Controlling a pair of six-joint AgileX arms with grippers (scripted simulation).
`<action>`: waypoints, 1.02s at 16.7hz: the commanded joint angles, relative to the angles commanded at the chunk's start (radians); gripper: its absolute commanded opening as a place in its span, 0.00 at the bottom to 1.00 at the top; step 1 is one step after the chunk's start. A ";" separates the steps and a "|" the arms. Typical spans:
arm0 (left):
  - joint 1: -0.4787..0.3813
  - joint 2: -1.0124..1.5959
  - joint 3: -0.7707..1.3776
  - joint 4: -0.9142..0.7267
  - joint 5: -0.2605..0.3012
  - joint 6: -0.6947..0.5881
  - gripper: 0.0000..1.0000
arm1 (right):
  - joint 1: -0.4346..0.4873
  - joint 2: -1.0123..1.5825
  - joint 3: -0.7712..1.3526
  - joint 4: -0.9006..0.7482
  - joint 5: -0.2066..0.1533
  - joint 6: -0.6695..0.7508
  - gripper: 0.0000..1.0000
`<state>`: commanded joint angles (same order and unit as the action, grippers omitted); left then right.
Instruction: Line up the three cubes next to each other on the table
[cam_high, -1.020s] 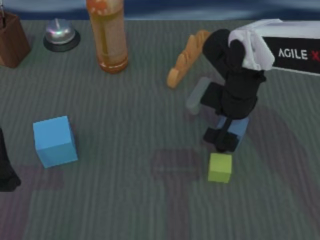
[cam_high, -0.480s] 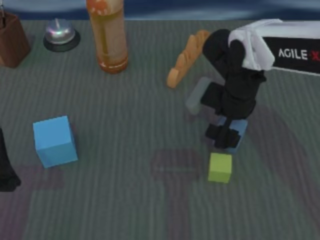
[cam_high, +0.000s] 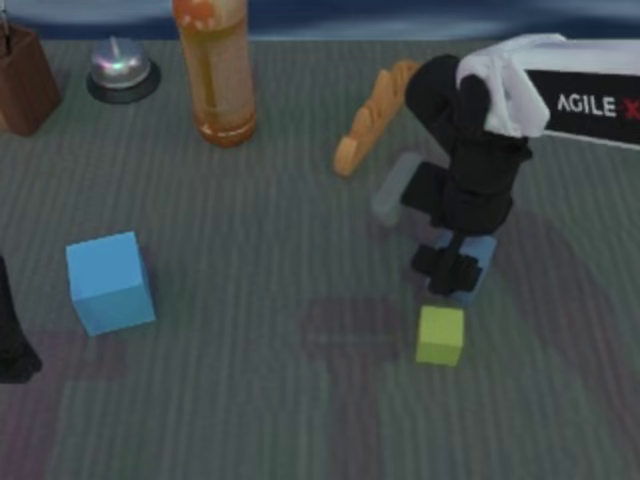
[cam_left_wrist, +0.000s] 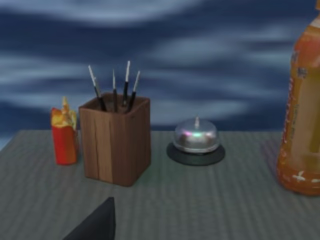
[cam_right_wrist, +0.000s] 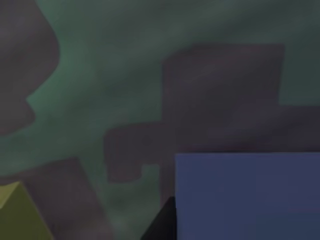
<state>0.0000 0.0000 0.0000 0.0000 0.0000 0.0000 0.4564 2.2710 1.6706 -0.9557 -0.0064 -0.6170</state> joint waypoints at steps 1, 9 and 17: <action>0.000 0.000 0.000 0.000 0.000 0.000 1.00 | 0.001 -0.006 0.018 -0.025 0.000 -0.001 0.00; 0.000 0.000 0.000 0.000 0.000 0.000 1.00 | 0.009 -0.071 0.148 -0.220 -0.001 -0.003 0.00; 0.000 0.000 0.000 0.000 0.000 0.000 1.00 | 0.167 -0.057 0.201 -0.271 -0.002 -0.112 0.00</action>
<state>0.0000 0.0000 0.0000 0.0000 0.0000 0.0000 0.6233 2.2143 1.8716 -1.2265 -0.0083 -0.7290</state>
